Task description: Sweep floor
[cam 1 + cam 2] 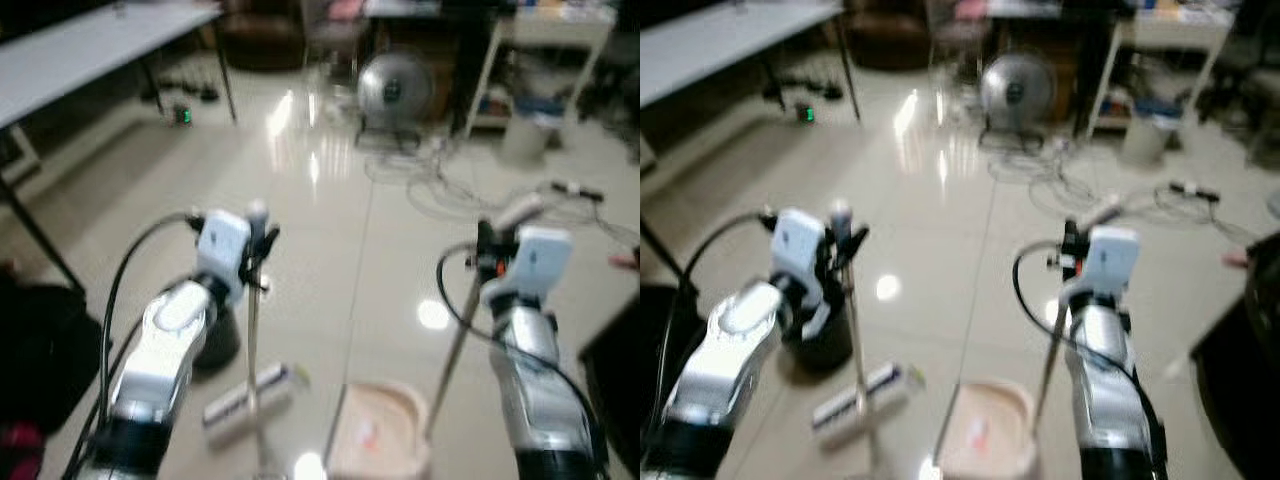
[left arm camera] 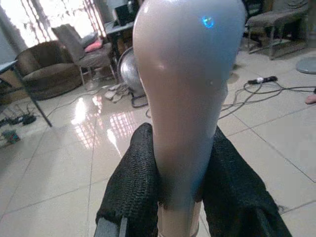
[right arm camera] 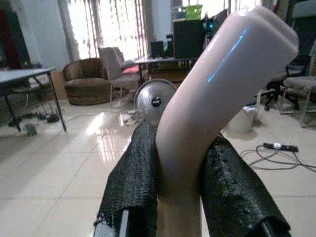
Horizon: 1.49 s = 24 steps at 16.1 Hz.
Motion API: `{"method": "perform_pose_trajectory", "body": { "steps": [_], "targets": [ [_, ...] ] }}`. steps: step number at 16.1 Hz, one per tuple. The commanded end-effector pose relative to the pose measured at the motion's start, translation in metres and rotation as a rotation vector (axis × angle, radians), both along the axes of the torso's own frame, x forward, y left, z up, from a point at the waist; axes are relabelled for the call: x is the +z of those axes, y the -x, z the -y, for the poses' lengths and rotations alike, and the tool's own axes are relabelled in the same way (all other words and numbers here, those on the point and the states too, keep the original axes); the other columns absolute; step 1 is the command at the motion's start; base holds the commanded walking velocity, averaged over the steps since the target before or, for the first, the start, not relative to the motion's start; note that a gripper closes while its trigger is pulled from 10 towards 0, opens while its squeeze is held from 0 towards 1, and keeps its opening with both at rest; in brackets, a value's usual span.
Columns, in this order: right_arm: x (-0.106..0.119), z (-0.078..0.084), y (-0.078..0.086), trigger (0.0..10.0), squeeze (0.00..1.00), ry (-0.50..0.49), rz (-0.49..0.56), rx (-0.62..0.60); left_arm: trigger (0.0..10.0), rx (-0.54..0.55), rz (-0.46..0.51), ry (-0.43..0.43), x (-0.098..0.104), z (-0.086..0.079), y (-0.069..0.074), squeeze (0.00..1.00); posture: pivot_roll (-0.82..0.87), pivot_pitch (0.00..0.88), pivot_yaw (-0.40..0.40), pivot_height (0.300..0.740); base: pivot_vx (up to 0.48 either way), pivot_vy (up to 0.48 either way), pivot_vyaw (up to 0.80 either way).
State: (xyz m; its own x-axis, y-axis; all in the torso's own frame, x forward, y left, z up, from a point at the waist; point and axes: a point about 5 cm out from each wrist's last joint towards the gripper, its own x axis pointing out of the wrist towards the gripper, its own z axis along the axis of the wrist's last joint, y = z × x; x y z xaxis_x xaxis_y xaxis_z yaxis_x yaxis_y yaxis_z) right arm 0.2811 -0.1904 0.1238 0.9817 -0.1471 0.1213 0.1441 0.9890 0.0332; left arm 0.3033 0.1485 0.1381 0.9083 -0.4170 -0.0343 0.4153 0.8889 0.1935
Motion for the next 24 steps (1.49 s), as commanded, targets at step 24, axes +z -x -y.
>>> {"method": "perform_pose_trajectory", "body": {
  "steps": [24],
  "targets": [
    [0.011,-0.002,-0.001,10.0,0.00,0.010,0.019,0.014,10.0,0.035,0.122,0.021,0.014,0.005,-0.010,0.00,0.03,0.000,0.045,0.740,0.067,0.058,-0.07]
  ]
}}
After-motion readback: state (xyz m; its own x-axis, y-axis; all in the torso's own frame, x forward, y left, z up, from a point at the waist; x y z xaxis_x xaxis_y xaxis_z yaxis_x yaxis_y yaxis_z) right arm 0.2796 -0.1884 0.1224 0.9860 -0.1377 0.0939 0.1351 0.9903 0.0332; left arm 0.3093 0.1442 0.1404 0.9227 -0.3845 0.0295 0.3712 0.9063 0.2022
